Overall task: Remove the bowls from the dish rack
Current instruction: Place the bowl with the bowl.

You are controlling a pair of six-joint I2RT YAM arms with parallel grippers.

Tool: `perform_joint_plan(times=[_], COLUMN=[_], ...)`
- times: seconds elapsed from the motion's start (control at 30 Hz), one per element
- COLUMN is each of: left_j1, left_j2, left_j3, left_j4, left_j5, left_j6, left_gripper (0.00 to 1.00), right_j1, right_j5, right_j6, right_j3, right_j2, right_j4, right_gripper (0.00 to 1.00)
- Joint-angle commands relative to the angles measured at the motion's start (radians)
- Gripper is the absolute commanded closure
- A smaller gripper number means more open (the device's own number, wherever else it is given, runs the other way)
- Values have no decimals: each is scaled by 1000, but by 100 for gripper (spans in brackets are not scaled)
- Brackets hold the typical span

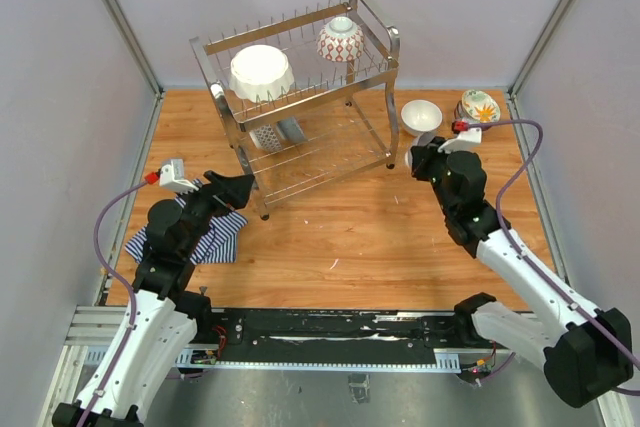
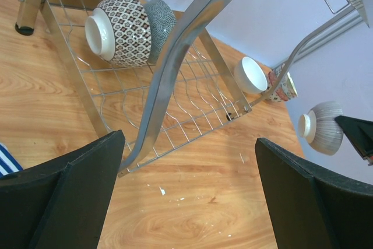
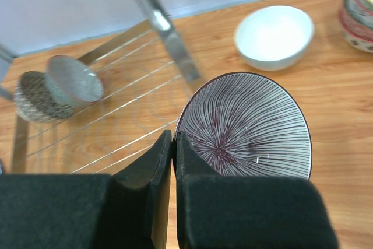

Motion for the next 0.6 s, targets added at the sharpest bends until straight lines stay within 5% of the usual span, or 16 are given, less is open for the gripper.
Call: perform_joint_plan(times=[0.0,0.57], left_j1=[-6,-6], left_j2=[11,35], left_j3=[28,45], left_j4=[39,47], left_j5=[22,-10], left_j6=[30,62], left_gripper=[0,0], right_j1=[-118,-295], right_j5=[-45,-210], right_j6=[-25,-150], right_j3=[36,575], right_j2=[34,575], right_j4=[-12,-96], right_gripper=[99,99])
